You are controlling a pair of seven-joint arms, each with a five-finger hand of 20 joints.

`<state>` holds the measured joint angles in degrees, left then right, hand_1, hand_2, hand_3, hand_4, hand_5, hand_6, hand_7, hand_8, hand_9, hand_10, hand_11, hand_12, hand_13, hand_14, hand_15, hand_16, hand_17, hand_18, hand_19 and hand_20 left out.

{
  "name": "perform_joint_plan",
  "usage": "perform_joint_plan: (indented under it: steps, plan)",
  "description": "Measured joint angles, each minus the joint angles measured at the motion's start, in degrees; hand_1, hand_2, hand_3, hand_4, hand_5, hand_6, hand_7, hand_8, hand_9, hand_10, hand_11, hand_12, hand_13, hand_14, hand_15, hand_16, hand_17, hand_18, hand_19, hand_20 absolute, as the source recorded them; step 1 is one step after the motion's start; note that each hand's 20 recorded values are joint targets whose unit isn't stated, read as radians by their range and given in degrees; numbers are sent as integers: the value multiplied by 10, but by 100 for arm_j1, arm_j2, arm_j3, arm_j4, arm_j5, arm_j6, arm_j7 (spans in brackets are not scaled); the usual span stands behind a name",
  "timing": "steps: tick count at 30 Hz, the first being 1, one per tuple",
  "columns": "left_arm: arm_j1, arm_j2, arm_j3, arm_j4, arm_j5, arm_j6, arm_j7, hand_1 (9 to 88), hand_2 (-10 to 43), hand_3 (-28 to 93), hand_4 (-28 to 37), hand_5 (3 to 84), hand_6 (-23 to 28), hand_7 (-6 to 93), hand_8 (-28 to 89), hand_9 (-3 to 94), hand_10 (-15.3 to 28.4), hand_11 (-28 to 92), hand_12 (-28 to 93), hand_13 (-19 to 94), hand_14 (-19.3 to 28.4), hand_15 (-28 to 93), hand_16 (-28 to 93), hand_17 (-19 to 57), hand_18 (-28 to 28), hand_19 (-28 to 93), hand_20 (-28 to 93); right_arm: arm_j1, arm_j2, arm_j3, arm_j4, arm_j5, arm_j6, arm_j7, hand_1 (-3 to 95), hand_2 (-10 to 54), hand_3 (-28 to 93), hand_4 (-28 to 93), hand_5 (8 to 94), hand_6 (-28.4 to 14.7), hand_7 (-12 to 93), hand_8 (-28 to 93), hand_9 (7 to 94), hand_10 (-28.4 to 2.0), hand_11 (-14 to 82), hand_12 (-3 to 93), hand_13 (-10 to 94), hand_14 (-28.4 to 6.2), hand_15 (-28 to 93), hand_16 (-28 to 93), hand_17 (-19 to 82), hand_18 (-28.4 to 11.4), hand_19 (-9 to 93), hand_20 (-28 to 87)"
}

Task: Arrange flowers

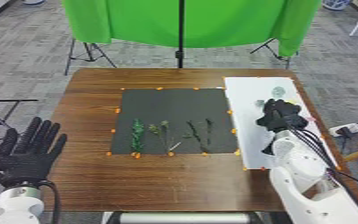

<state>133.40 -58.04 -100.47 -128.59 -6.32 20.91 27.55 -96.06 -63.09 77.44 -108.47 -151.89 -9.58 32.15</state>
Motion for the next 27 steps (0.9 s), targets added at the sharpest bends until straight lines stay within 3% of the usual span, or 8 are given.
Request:
perform_joint_plan:
  steps: [1, 3, 5, 8, 13, 20, 23, 27]
  plan:
    - [0, 0, 2, 0, 91, 9, -11, 256, 131, 772, -283, 458, 92, 137, -112, 396, 144, 200, 92, 309, 131, 222, -37, -56, 134, 320, 120, 2, 11, -39, 72, -62, 29, 3, 554, -95, 689, -283, 649, -15, 169, -120, 645, -146, 277, 208, 480, -167, 772, 313, 236, -238, 825, 601]
    - [-3, -1, 2, 0, 230, 21, -29, 255, 131, 772, -283, 458, 93, 135, -112, 395, 144, 200, 92, 309, 131, 222, -37, -56, 133, 319, 120, 12, 45, -131, 219, -174, 70, 3, 583, -95, 663, -283, 670, -7, 182, -122, 689, -138, 247, 280, 495, -162, 775, 339, 245, -236, 828, 599]
    - [-3, -1, 1, 0, 256, 24, -37, 256, 131, 772, -283, 458, 93, 135, -112, 396, 145, 201, 92, 308, 131, 222, -37, -56, 133, 318, 119, 37, 84, -227, 369, -251, 113, -9, 639, -95, 597, -282, 704, -2, 204, -47, 750, -126, 167, 382, 519, -154, 768, 373, 253, -235, 829, 600]
    - [-3, -1, 1, 0, 235, 24, -38, 256, 131, 772, -283, 459, 93, 136, -112, 395, 145, 201, 92, 308, 131, 223, -36, -56, 132, 318, 119, 101, 134, -326, 509, -299, 301, -23, 659, -95, 636, -283, 762, -2, 259, 30, 813, -117, 158, 460, 565, -145, 751, 441, 274, -234, 832, 601]
    - [-1, -1, 2, -3, 171, 16, -37, 256, 131, 771, -283, 458, 92, 136, -112, 395, 145, 201, 91, 308, 131, 223, -37, -57, 132, 318, 120, 60, 188, -345, 508, -283, 802, -45, 657, -95, 655, -283, 768, -3, 270, 35, 820, -119, 163, 471, 573, -144, 740, 469, 278, -235, 834, 602]
    - [17, -1, -11, -4, 27, 3, -5, 255, 130, 772, -283, 457, 92, 135, -112, 395, 143, 201, 92, 308, 131, 222, -37, -57, 132, 318, 120, 8, 334, -545, -335, -2, 955, -256, 648, -95, 664, -283, 758, -5, 274, 35, 809, -122, 163, 473, 565, -143, 739, 474, 271, -231, 833, 602]
    - [32, -1, -33, -5, -3, 3, 14, 255, 130, 772, -283, 457, 92, 134, -112, 396, 143, 201, 92, 309, 132, 223, -37, -57, 133, 318, 120, 338, 332, -962, -511, 235, 993, -594, 646, -95, 664, -283, 755, -6, 274, 33, 805, -121, 161, 468, 563, -142, 738, 471, 272, -230, 833, 600]
    - [50, -1, -54, -8, -30, 4, 69, 256, 129, 772, -283, 457, 92, 135, -111, 396, 144, 201, 92, 309, 132, 224, -36, -56, 132, 318, 120, 1148, 146, -1864, -309, 405, 945, -1164, 642, -95, 665, -283, 752, -8, 272, 29, 802, -122, 160, 462, 562, -142, 738, 467, 272, -231, 833, 598]
